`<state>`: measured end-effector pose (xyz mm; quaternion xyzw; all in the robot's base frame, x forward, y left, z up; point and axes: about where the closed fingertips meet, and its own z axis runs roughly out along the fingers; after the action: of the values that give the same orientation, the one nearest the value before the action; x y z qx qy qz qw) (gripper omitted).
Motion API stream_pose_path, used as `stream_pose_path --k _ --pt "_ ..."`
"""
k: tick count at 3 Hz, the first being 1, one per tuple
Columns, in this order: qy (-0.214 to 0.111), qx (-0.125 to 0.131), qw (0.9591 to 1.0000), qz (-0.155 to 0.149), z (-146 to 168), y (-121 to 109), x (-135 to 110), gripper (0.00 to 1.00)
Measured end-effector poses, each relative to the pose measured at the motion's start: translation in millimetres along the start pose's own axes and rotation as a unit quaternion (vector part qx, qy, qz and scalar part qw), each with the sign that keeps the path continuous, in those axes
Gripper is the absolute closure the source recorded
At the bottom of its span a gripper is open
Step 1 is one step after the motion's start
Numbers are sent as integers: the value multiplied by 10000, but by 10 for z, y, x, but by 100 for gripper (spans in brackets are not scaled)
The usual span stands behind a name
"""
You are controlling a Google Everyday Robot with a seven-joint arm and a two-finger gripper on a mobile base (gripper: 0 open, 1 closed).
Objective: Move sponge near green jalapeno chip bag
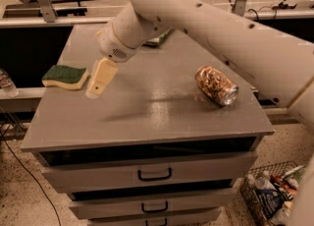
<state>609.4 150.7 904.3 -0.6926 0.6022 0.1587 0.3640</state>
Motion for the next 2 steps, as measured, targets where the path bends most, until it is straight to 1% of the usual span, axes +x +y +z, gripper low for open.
stream_pose_path --k 1,2 --pt "-138 -91 9999 0 392 -114 -44 0" --pt "-280 -210 9993 155 728 -188 -83 0"
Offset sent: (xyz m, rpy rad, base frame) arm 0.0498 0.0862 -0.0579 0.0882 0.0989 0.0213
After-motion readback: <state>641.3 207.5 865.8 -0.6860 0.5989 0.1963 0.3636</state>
